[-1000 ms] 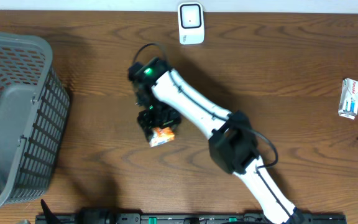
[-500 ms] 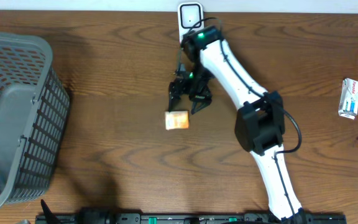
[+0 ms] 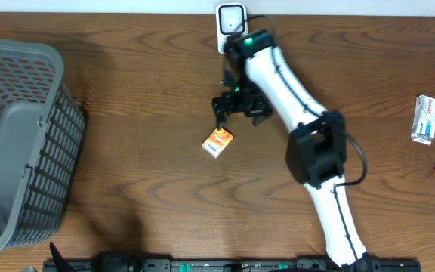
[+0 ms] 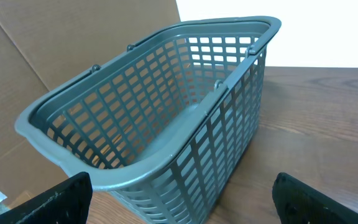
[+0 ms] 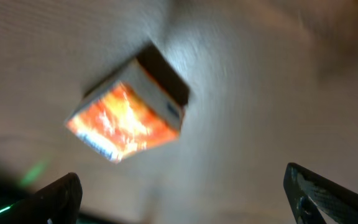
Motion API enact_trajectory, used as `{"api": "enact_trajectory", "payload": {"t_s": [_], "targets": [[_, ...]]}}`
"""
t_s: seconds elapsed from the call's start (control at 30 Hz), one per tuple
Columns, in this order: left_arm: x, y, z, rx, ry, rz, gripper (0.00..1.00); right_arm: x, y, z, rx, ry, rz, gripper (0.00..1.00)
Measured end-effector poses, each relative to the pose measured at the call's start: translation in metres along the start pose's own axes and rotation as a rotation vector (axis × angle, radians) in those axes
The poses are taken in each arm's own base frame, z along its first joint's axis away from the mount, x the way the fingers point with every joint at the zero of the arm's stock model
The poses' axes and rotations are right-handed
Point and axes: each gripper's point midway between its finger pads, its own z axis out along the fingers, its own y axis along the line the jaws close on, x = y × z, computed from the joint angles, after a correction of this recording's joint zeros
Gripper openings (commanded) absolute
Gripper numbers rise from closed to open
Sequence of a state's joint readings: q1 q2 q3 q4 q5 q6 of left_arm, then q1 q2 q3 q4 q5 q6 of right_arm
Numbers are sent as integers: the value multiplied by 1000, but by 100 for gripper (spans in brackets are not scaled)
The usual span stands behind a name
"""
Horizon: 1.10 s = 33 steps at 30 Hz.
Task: Scan the item barcode
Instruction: 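Lift the Kleenex pack with the right gripper and reposition it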
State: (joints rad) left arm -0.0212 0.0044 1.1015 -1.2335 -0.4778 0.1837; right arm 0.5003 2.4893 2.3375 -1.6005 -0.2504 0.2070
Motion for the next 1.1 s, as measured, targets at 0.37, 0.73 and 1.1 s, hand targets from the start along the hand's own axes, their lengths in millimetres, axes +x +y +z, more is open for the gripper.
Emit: {"api": "enact_trajectory", "payload": {"t_s": [0.37,0.73,1.1], "targets": [[0,0,0,0,0,0,93,-2,54,51,231,-84,-317,99],[0,0,0,0,0,0,93,-8,37,69,294,-79,-394,72],[0,0,0,0,0,0,93,28,30,73,282,57,-302,68]]}}
